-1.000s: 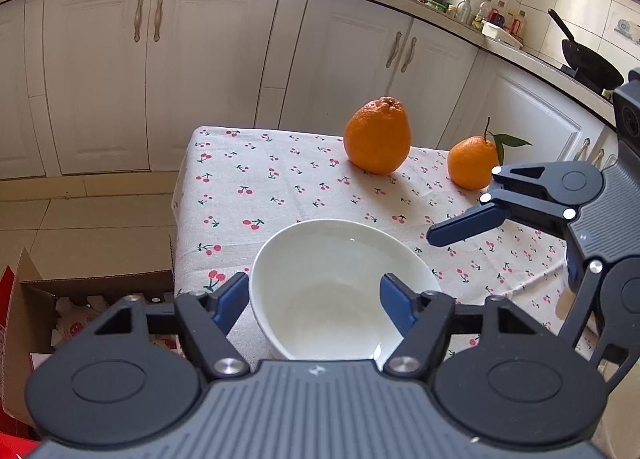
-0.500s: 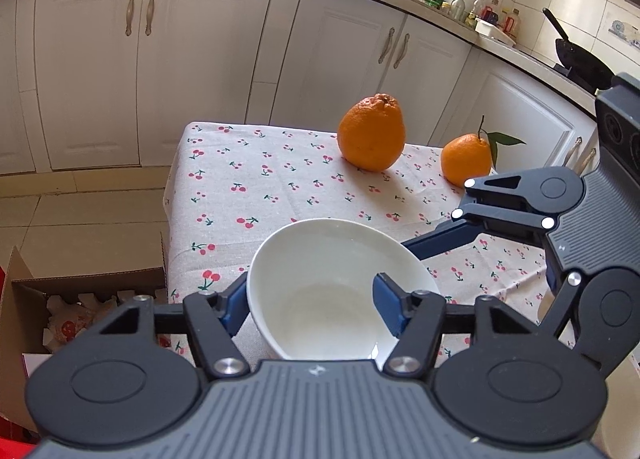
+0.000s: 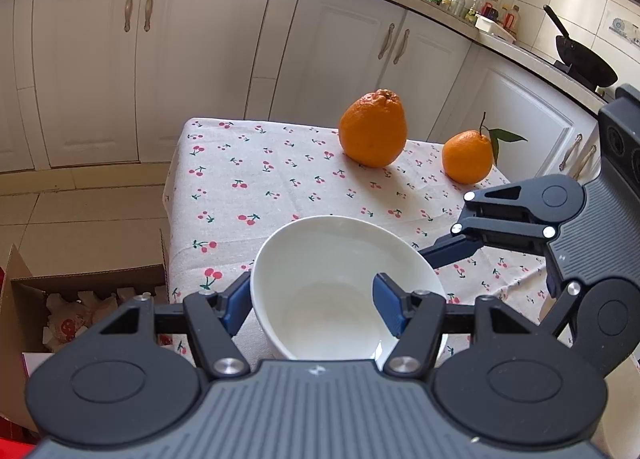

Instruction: Organize plates and bowls

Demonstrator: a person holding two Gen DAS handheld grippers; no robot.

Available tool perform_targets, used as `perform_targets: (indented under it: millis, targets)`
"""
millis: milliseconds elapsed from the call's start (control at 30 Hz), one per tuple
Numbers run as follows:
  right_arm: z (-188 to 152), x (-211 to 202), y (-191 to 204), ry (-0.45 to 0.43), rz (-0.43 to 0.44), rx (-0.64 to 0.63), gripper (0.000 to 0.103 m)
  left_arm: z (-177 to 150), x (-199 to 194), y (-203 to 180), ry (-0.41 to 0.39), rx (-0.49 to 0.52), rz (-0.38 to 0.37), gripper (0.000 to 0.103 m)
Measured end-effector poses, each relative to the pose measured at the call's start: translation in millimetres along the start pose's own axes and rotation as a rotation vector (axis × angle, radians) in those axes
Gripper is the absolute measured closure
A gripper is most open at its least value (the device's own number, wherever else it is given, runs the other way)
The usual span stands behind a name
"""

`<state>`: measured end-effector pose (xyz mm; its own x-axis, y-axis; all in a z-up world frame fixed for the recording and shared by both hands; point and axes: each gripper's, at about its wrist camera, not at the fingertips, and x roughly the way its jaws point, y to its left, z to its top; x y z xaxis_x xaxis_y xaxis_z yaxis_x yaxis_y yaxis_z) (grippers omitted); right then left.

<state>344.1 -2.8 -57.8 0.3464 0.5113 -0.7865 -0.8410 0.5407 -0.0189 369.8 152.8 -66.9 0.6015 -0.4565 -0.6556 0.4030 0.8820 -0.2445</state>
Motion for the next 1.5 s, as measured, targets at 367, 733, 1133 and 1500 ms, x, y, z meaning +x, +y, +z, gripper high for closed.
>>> perform_targets:
  millis: [367,733,1133,1500]
  targets:
    - [-2,-4,-3,-0.019,0.011,0.019,0.023,4,3,-2,0.021,0.027,-0.003,0.042]
    - [1,-14,3,-0.020,0.007,0.027,0.023,6,-6,-13,0.027,0.038,-0.006,0.042]
    - [-11,-77,20,-0.075,-0.015,0.035,0.023,11,-54,-65,-0.034,0.086,-0.016,0.042]
    - [-44,-143,51,-0.123,-0.049,0.040,0.023,-2,-95,-123,-0.080,0.121,-0.041,0.042]
